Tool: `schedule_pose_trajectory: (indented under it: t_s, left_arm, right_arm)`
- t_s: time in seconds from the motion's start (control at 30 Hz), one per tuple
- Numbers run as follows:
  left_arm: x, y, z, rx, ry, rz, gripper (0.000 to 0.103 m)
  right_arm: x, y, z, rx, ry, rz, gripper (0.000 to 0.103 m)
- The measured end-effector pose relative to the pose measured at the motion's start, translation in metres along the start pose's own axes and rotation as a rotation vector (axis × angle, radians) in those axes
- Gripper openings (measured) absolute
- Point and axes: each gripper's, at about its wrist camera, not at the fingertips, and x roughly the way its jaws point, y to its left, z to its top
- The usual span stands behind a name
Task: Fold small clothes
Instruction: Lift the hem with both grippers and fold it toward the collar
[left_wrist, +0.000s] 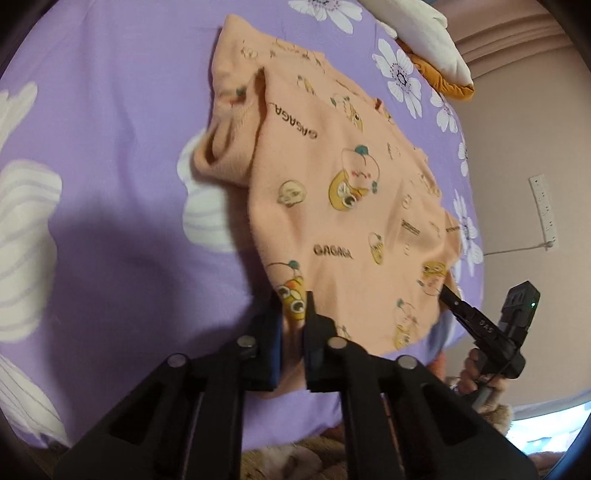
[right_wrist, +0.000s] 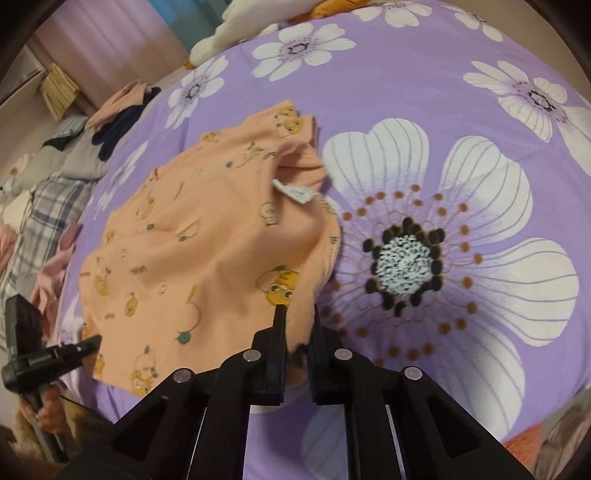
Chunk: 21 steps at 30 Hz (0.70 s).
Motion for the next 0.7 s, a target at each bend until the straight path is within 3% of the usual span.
schedule_pose_trajectory:
  t_s: [0.1, 0.37, 0.6, 0.7]
  left_arm:
    - [-0.011, -0.013, -0.007, 0.059, -0.029, 0.038, 0.005]
    - [-0.072, -0.064, -0.025, 0.21, -0.114, -0.07, 0.004]
    - [-0.121, -0.075, -0.035, 0.236, -0.17, -0.168, 0.004]
    - [-0.133, -0.068, -0.044, 0.224, -0.148, -0.126, 0.004]
  right_arm:
    - [-0.017, 0.002, -0.001, 0.017, -0.033, 0.055, 0.01]
    - [-0.105, 0.019, 0.001, 0.0, -0.242, 0.195, 0.009]
    - [-0.158, 0.037, -0.01, -0.026, -0.352, 0.275, 0.009]
    - [-0.172, 0.039, -0.019, -0.029, -0.372, 0.267, 0.009]
